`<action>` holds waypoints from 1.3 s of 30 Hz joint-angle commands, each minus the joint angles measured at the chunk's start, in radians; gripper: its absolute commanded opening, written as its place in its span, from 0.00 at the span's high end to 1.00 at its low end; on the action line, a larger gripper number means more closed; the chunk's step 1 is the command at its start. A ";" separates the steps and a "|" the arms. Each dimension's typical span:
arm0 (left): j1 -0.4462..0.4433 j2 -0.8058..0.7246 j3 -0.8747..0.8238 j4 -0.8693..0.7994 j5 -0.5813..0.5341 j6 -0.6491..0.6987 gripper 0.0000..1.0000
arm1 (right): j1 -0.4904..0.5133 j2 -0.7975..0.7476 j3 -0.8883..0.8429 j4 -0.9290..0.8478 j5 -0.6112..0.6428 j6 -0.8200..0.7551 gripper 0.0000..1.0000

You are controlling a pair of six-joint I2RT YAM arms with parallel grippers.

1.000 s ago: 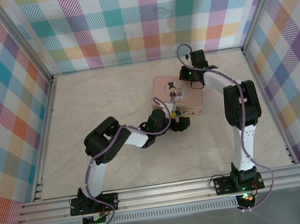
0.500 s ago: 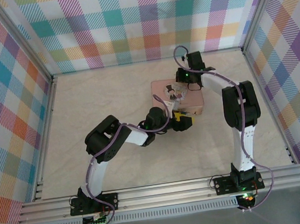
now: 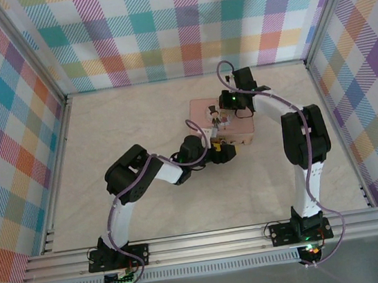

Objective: Unlock a padlock with a key

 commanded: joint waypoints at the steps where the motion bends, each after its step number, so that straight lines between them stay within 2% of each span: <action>1: 0.044 -0.008 -0.021 -0.002 -0.049 -0.028 0.15 | 0.014 0.019 -0.050 -0.148 -0.025 -0.002 1.00; 3: 0.054 0.000 -0.016 0.020 -0.026 -0.035 0.21 | 0.014 0.019 -0.047 -0.147 -0.025 -0.001 1.00; 8: 0.064 0.030 0.028 0.008 -0.003 -0.048 0.25 | 0.012 0.015 -0.052 -0.145 -0.028 0.002 1.00; 15: 0.066 0.064 0.053 0.051 0.019 -0.076 0.27 | 0.013 0.007 -0.079 -0.129 -0.020 0.003 1.00; 26: 0.069 0.046 -0.002 0.048 0.016 -0.067 0.27 | -0.045 -0.143 -0.032 -0.195 0.092 -0.026 1.00; 35: 0.071 0.049 -0.002 0.053 0.027 -0.070 0.27 | -0.135 -0.334 -0.255 -0.179 0.259 0.003 1.00; 39: 0.072 0.055 0.011 0.042 0.042 -0.072 0.27 | -0.133 -0.317 -0.320 -0.163 0.233 0.004 1.00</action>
